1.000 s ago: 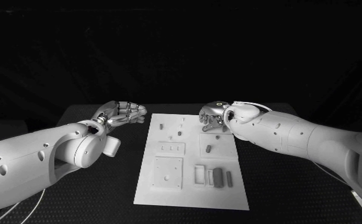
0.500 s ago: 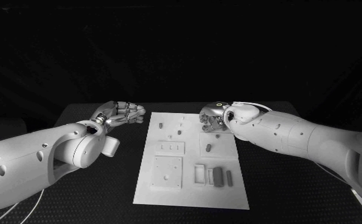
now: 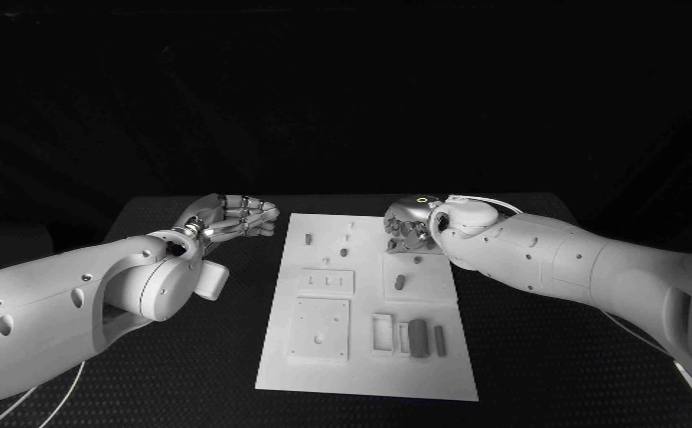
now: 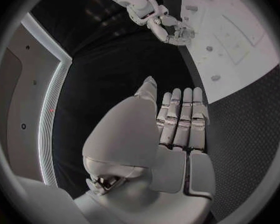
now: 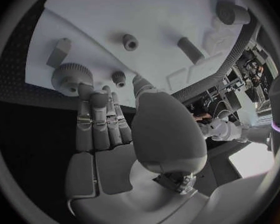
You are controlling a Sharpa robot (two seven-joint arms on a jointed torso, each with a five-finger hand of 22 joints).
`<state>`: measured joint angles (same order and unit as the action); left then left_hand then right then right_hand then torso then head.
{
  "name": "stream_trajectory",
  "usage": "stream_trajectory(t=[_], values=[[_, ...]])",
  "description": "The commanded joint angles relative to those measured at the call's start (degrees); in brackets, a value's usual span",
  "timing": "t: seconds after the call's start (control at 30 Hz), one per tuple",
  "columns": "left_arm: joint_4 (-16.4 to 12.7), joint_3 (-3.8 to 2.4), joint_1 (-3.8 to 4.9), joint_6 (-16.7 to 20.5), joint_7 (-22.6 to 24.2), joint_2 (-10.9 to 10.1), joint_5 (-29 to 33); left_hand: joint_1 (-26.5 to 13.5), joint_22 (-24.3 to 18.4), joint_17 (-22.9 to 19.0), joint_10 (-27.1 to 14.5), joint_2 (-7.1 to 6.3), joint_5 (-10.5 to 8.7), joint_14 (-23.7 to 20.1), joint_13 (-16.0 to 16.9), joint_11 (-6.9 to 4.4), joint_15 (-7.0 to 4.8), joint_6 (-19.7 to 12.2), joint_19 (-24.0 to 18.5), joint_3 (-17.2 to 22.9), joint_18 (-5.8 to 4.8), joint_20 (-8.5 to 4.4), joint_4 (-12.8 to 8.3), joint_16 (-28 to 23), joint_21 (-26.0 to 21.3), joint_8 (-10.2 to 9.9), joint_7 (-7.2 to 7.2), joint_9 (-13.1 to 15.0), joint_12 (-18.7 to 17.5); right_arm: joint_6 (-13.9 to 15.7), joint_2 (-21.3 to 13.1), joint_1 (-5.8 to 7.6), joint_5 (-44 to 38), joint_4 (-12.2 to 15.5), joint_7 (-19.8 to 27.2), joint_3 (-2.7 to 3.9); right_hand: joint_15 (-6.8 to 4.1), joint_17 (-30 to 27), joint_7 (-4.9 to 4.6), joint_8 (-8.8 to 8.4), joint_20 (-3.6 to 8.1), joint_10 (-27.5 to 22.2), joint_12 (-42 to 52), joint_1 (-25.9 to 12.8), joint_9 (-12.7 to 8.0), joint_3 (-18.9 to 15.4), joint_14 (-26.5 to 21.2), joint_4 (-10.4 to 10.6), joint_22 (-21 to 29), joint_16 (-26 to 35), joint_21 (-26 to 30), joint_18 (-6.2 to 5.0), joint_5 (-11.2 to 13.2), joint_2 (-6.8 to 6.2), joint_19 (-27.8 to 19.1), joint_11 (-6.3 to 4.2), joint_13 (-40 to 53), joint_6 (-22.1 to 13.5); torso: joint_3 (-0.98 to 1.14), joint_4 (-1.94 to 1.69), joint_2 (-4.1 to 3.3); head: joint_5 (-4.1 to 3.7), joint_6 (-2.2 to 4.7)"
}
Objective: Assemble the parts on the task board
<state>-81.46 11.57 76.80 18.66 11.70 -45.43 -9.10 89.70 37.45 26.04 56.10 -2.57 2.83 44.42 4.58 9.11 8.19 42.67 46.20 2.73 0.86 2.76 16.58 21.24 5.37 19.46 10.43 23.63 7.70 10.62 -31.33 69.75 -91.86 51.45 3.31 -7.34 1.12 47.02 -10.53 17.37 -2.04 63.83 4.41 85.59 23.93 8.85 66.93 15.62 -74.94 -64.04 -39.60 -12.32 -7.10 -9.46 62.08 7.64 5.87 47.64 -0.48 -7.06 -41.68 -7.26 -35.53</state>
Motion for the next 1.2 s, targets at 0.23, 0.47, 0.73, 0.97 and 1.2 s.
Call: stream_trajectory(t=[0.23,0.47,0.73,0.97,1.2], values=[[0.17,-0.03,-0.11,-1.31,0.38,0.27,0.39,-0.74,-0.11,0.09,0.33,-0.07,0.1,0.13,-0.1,0.26,0.41,-0.09,0.31,0.34,-0.42,0.08,0.14,-0.45,-0.32,-0.42,0.35,-0.11,-0.41,-1.94,-0.3,-0.03,2.26,0.55,-0.15,-0.02,0.16,-1.26,0.22,1.1,-1.06,-0.25,-0.18,-0.57,3.09,18.15,-3.95,-6.39,-1.46,-3.63,-4.22,-2.68,-0.17,-1.89,-4.98,0.08,2.91,0.17,0.0,-0.04,-0.24,-0.21,-0.09],[0.34,-0.03,-0.24,-1.56,0.26,0.31,0.39,-0.84,-0.13,0.11,0.33,-0.11,0.1,0.12,-0.12,0.26,0.42,-0.11,0.32,0.37,-0.41,0.08,0.12,-0.5,-0.37,-0.46,0.36,-0.13,-0.47,-2.67,-0.55,-0.03,2.53,0.95,0.05,-0.02,0.06,-4.83,1.13,1.78,-1.48,0.35,-0.19,-21.25,6.57,48.08,-3.65,-32.09,-1.26,-6.0,-8.34,-2.68,0.26,0.95,-4.29,-0.07,7.48,2.51,0.03,-0.06,-0.31,-0.31,-0.22],[0.35,-0.03,-0.25,-1.62,0.25,0.32,0.39,-0.91,-0.15,0.11,0.32,-0.13,0.09,0.1,-0.14,0.27,0.43,-0.12,0.33,0.4,-0.41,0.09,0.11,-0.54,-0.4,-0.49,0.36,-0.15,-0.53,-3.07,-0.31,-0.04,1.54,0.79,-0.25,-0.02,0.04,-5.64,0.98,1.39,-0.78,0.03,-0.28,-21.45,7.31,45.79,-3.72,-32.34,-1.26,-6.66,-9.19,-2.68,0.52,-0.78,-4.04,-0.08,8.66,1.79,0.04,-0.06,-0.4,-0.35,-0.2],[0.41,-0.03,-0.26,-1.73,0.11,0.31,0.39,-1.01,-0.17,0.13,0.29,-0.17,0.09,0.08,-0.17,0.29,0.45,-0.17,0.33,0.43,-0.4,0.1,0.11,-0.61,-0.45,-0.54,0.37,-0.18,-0.62,-2.88,-0.16,-0.12,0.51,0.81,-0.52,-0.02,0.13,-6.49,0.78,0.89,-0.66,-0.68,-0.4,-21.63,8.1,39.29,-4.27,-32.43,-1.2,-7.33,-9.65,-2.68,0.59,-1.35,-4.61,-0.03,9.87,0.85,0.05,-0.07,-0.46,-0.38,-0.18],[0.34,-0.03,-0.26,-1.71,0.04,0.25,0.39,-1.11,-0.19,0.14,0.24,-0.21,0.08,0.04,-0.2,0.32,0.49,-0.23,0.33,0.48,-0.39,0.12,0.1,-0.69,-0.51,-0.6,0.4,-0.22,-0.72,-0.78,-0.32,-0.17,0.67,0.97,-0.48,-0.02,0.13,-7.39,0.7,0.45,-0.87,-0.9,-0.34,-23.86,8.76,31.38,-4.54,-32.02,-0.99,-7.97,-9.78,-2.68,0.56,-2.25,-4.61,-0.03,11.08,0.37,0.05,-0.08,-0.52,-0.37,-0.16]])
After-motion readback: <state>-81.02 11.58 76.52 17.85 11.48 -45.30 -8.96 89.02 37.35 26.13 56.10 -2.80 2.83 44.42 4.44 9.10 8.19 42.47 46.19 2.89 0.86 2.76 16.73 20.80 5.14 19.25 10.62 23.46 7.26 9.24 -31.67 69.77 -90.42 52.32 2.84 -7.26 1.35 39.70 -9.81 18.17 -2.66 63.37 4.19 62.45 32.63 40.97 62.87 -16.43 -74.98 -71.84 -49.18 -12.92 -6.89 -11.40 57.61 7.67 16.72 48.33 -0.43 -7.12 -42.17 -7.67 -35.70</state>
